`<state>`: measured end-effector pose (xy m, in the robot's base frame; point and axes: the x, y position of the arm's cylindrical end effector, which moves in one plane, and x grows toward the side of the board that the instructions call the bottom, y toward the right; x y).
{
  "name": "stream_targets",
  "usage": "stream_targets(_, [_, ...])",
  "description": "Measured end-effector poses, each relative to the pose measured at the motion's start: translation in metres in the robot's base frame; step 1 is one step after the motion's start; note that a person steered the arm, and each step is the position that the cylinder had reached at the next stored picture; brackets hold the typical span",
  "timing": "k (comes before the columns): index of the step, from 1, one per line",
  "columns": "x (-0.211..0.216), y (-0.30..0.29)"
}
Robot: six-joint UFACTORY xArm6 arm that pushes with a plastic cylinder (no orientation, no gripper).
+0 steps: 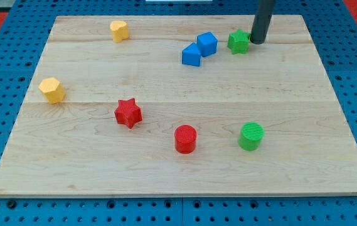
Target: Push the green star towards the top right side of the board
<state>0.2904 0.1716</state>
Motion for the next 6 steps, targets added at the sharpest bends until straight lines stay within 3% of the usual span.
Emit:
stream_targets(1, [0.036,-0.035])
stream_targets(2, [0.018,-0.081])
stream_targets(4, [-0.020,0.015])
stream_targets(5, [0.023,0.020])
stream_targets(6, [0.118,0.063])
